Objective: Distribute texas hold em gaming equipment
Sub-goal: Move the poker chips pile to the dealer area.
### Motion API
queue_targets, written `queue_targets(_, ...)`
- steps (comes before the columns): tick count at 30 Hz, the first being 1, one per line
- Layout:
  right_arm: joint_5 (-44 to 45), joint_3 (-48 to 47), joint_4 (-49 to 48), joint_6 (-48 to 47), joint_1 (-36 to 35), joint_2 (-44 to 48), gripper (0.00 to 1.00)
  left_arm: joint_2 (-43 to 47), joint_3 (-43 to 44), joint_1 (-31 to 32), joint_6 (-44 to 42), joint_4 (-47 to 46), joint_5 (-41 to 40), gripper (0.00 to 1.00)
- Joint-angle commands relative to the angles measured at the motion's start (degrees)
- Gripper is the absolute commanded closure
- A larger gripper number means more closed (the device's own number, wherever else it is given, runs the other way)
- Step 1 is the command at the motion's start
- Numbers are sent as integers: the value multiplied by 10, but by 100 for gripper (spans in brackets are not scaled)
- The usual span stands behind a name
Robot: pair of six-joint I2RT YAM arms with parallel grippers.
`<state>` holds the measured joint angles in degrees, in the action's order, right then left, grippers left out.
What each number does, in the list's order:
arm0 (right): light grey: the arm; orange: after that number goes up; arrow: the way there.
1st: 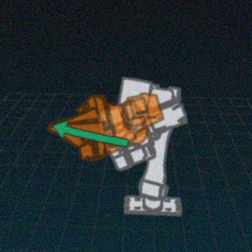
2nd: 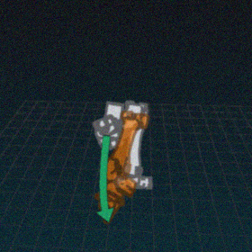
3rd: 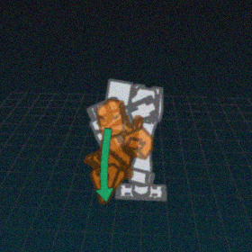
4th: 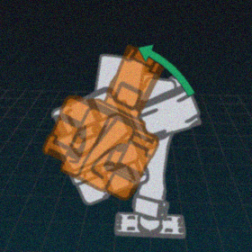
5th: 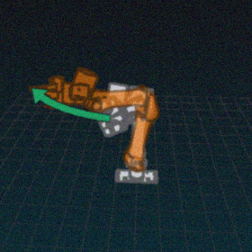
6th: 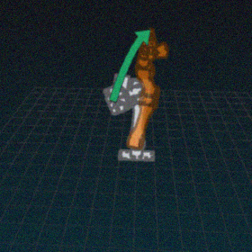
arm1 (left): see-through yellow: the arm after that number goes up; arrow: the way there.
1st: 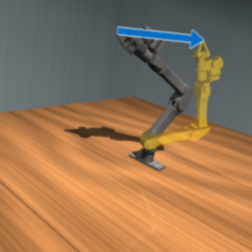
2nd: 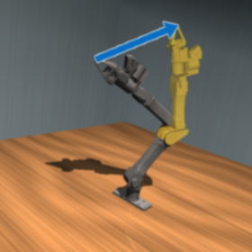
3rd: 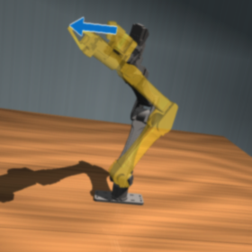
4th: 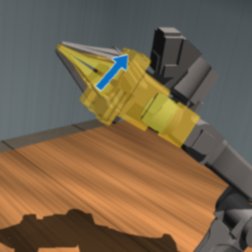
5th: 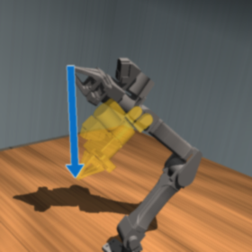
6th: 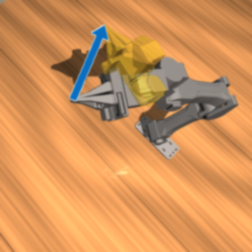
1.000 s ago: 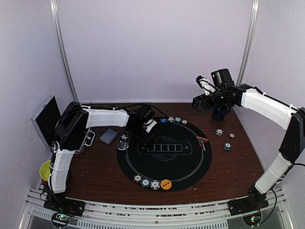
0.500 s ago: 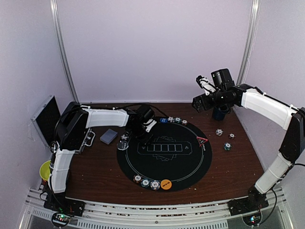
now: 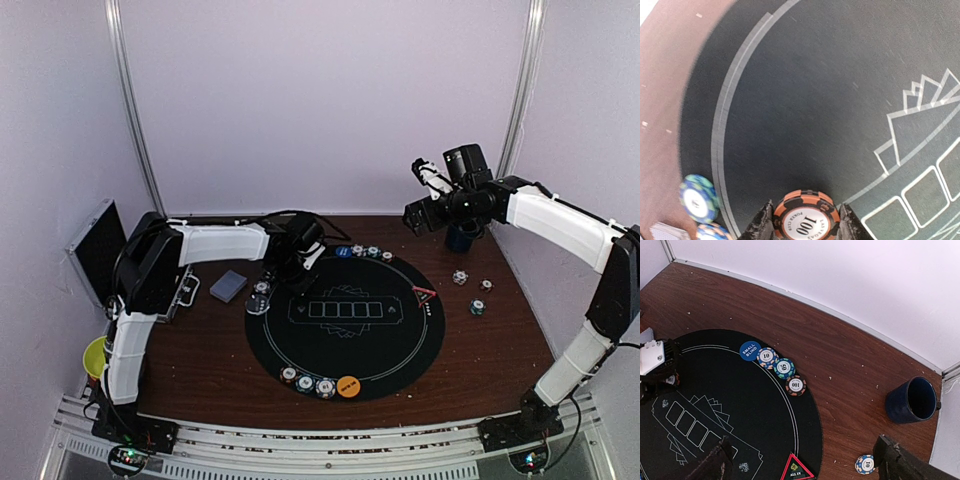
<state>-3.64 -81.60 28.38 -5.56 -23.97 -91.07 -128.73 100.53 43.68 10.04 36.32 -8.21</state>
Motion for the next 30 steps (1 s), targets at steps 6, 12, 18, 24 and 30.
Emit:
queue_targets(6,-3,9,-13,6,2,21,1,-8,41,-32,-36,-43,-33,75)
queue_targets(12,-4,9,-14,6,2,19,1,-16,54,-55,-50,-63,-49,75)
queue_targets(18,-5,10,-14,5,2,17,1,-27,57,-75,-64,-85,-44,75)
queue_targets(24,-5,11,-15,5,2,19,2,-45,64,-84,-73,-95,-38,75)
queue_targets(30,-6,12,-15,6,2,16,1,-62,70,-89,-70,-96,-45,75)
